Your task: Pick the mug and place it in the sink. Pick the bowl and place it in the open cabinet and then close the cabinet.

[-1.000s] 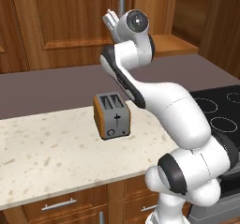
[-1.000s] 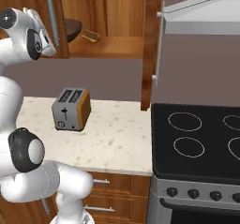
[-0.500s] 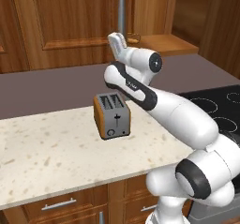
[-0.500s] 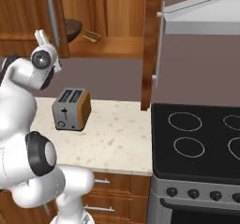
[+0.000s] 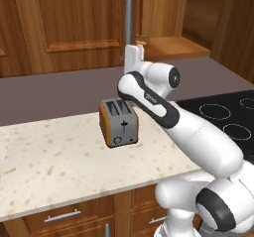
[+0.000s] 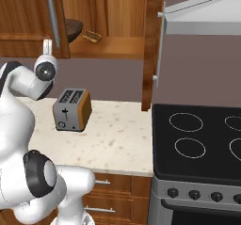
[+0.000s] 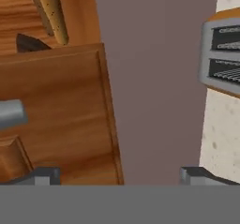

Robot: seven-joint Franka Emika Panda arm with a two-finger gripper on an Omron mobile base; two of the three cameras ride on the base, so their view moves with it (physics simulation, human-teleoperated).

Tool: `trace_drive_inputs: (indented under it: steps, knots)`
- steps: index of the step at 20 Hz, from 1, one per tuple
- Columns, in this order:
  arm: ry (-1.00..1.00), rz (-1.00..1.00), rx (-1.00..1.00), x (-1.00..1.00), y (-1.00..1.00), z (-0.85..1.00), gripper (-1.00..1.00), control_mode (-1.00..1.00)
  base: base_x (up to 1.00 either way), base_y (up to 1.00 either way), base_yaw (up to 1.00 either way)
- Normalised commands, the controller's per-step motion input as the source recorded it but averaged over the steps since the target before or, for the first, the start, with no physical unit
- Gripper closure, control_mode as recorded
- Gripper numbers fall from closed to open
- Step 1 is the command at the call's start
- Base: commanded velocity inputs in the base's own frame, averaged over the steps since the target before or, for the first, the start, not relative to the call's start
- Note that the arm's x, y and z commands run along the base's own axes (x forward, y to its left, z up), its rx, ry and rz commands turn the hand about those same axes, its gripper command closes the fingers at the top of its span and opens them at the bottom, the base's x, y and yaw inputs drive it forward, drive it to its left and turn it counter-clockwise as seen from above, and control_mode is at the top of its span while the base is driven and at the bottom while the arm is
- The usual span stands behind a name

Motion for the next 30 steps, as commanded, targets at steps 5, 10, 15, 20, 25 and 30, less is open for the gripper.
trace_drive_inputs:
  steps: [5, 10, 15, 20, 25, 30]
  knots:
    - [0.45, -0.02, 0.30, -0.98, -0.14, 0.46, -1.00, -1.00, 0.00, 0.00, 0.00]
    - [0.38, -0.03, 0.25, -0.94, -0.25, 0.38, -1.00, -1.00, 0.00, 0.00, 0.00]
    - [0.13, -0.02, 0.16, -0.92, -0.40, 0.12, -1.00, -1.00, 0.00, 0.00, 0.00]
    - [-0.06, 0.00, 0.06, -0.92, -0.62, -0.13, -1.00, -1.00, 0.00, 0.00, 0.00]
    - [-0.12, 0.00, 0.04, -0.72, -0.48, 0.00, -1.00, -1.00, 0.00, 0.00, 0.00]
    - [-0.15, 0.00, 0.02, -0.37, -0.59, 0.00, -1.00, -1.00, 0.00, 0.00, 0.00]
